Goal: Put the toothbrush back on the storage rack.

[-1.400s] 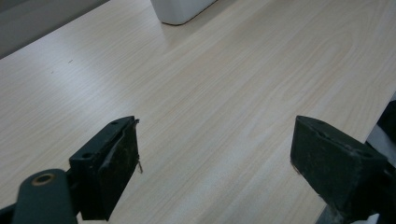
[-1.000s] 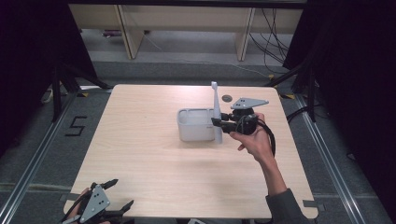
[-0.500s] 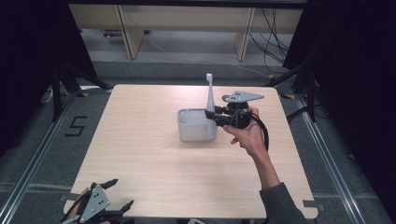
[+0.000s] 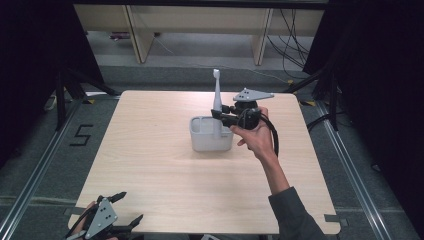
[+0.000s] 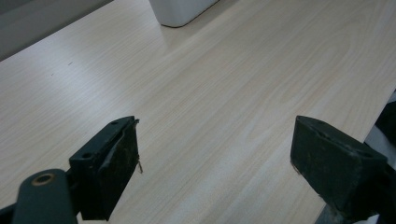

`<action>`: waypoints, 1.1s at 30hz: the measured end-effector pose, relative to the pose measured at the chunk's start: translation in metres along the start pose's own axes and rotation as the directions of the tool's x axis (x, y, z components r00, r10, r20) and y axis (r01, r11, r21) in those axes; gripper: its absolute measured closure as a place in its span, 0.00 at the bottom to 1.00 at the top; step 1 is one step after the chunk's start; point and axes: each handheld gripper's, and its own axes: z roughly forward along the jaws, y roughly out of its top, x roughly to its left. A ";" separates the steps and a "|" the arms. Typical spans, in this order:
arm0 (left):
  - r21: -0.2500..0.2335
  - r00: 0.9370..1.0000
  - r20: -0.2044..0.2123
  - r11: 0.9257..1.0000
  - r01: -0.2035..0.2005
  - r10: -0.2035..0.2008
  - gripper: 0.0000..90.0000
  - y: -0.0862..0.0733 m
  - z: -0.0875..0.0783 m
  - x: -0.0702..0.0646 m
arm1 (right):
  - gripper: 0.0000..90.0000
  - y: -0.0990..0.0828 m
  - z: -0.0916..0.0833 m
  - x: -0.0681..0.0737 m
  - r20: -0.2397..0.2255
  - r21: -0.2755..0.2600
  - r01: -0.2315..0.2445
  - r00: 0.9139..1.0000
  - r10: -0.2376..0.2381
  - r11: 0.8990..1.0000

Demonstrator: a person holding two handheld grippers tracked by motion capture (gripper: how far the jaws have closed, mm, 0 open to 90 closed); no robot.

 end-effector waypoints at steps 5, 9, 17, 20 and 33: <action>-0.005 1.000 0.002 1.000 0.006 -0.006 0.16 0.000 0.001 0.000 | 0.74 0.006 0.007 -0.004 0.017 -0.019 0.013 1.000 -0.013 1.000; -0.001 1.000 0.003 1.000 -0.002 0.002 0.16 0.000 0.000 0.000 | 0.74 0.010 0.015 -0.005 0.028 -0.012 0.003 1.000 -0.003 1.000; 0.001 1.000 0.006 1.000 0.000 0.000 0.16 0.000 0.000 0.000 | 0.74 0.010 0.037 -0.012 0.067 0.001 0.034 0.997 -0.034 0.999; -0.007 1.000 0.008 1.000 0.008 -0.008 0.16 0.000 0.001 -0.001 | 0.74 0.006 0.046 -0.013 0.081 0.014 0.029 0.996 -0.030 0.999; -0.011 1.000 0.008 1.000 0.004 -0.004 0.16 0.000 0.001 0.000 | 0.74 -0.016 0.069 -0.023 0.099 0.055 0.011 0.995 -0.016 0.998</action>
